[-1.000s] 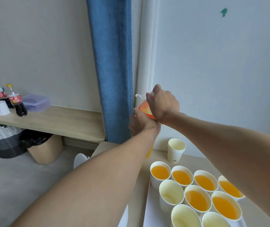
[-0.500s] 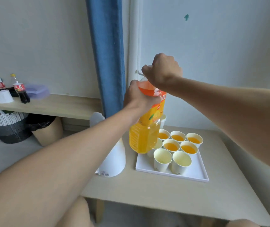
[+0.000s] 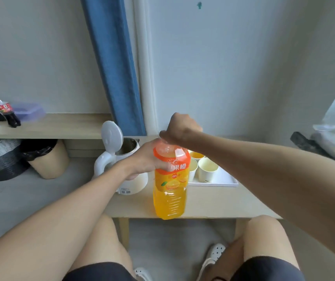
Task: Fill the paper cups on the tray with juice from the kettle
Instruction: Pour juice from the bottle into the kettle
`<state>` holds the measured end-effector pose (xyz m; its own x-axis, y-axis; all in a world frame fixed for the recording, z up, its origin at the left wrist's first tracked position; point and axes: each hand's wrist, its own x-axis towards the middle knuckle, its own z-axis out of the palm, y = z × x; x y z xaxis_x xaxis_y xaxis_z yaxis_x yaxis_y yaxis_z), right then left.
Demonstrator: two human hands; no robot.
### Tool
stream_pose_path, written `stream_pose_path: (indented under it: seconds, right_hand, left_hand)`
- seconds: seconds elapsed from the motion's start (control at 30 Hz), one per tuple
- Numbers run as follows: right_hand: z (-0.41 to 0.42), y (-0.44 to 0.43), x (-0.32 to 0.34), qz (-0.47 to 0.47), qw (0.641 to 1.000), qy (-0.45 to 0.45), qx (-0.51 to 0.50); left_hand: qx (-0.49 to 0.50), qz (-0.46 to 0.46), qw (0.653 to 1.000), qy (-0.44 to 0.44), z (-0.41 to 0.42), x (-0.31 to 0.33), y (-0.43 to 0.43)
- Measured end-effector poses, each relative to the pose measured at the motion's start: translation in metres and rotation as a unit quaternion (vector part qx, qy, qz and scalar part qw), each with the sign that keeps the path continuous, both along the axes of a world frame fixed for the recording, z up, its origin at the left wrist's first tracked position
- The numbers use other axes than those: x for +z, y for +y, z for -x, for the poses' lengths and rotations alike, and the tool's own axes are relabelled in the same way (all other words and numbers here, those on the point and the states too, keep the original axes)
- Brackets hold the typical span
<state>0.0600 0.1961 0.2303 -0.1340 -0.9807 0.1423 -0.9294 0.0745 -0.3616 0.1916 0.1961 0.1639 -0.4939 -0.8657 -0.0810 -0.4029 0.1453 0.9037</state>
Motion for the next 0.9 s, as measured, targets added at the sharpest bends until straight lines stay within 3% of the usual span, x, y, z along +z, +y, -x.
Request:
stream_pose_path:
  seconds: [0.1, 0.17, 0.3, 0.53, 0.63, 0.9]
  right_hand:
    - [-0.002, -0.001, -0.004, 0.005, 1.0, 0.018, 0.002]
    - [-0.001, -0.001, -0.007, 0.026, 0.996, 0.084, 0.006]
    - [0.004, -0.003, -0.014, 0.069, 0.95, 0.298, 0.061]
    - [0.004, -0.018, -0.008, 0.028, 0.898, 0.429, 0.092]
    - [0.002, -0.021, -0.008, 0.039, 0.891, 0.44, 0.104]
    - [0.032, -0.015, -0.01, 0.141, 0.894, 0.357, 0.23]
  left_hand:
    - [0.002, -0.006, 1.0, -0.013, 0.001, -0.003, -0.002]
    - [-0.004, -0.003, 1.0, -0.007, 0.006, -0.003, -0.006]
    - [0.045, 0.015, 0.999, 0.021, 0.027, -0.008, -0.008]
    - [0.119, 0.088, 0.989, -0.006, 0.043, -0.022, -0.015]
    - [0.122, 0.089, 0.989, -0.002, 0.042, -0.024, -0.015]
    - [0.09, 0.079, 0.993, 0.013, 0.037, -0.024, -0.017]
